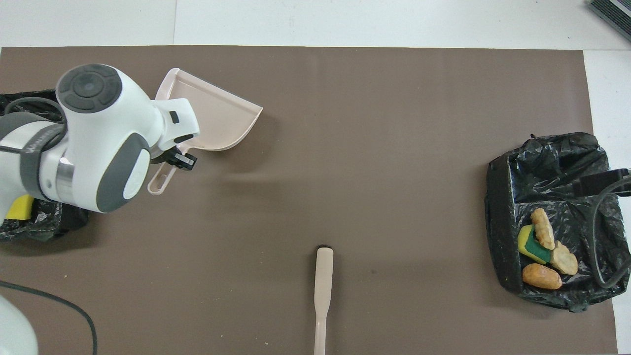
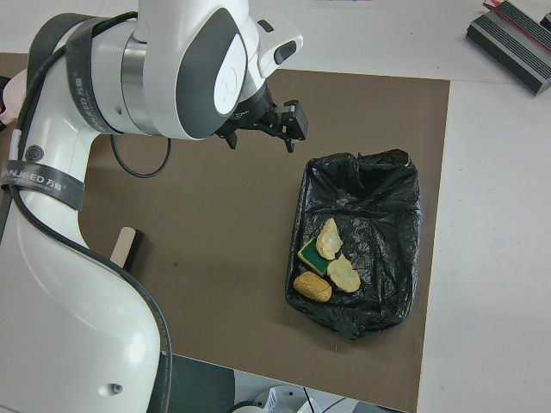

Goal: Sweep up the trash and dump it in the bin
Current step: 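Lift the empty dustpan with the left gripper back toward the table center, then lower the dustpan onto the table center with the left gripper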

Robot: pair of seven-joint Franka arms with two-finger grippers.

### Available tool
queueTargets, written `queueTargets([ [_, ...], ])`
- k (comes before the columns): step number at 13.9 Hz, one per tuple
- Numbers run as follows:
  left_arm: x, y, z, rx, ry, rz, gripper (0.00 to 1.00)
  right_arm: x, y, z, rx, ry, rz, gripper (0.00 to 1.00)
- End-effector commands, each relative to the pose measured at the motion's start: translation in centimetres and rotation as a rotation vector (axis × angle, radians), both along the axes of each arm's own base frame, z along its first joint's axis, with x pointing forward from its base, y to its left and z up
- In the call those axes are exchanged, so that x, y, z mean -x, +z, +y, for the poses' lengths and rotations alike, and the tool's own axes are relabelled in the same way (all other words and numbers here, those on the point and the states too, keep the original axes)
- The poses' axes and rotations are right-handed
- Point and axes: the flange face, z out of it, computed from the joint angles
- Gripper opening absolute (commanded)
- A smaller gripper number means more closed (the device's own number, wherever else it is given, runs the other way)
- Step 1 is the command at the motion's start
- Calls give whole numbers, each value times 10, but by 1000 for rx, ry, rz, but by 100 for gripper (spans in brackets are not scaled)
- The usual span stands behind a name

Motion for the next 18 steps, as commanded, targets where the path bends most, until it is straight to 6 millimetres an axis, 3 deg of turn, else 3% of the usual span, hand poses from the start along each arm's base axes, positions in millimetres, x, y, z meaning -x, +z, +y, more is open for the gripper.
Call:
queueTargets([
  [1,8,-9,-68,61,124,-42,0,3,1,-1,13,5,14,100],
  [4,18,-3,-133,115,229,-47,0,3,1,0,13,6,14,100],
  [6,30,-8,-158,121,268,-40,0,3,1,-1,13,6,14,100],
  [8,23,-7,-185,144,331,-59,0,3,1,0,13,6,14,100],
  [9,20,-6,-191,159,362,-58,0,3,1,0,13,6,14,100],
  [11,34,-10,-216,161,340,-56,0,3,1,0,13,8,14,100],
  [12,30,-24,-223,151,348,-49,0,3,1,0,13,8,14,100],
  [13,23,-25,-228,156,365,-59,0,3,1,0,13,6,14,100],
  [16,34,-46,-251,127,318,-74,0,3,1,0,13,6,14,100],
  [18,36,-52,-256,111,291,-97,0,3,1,0,13,8,14,100],
])
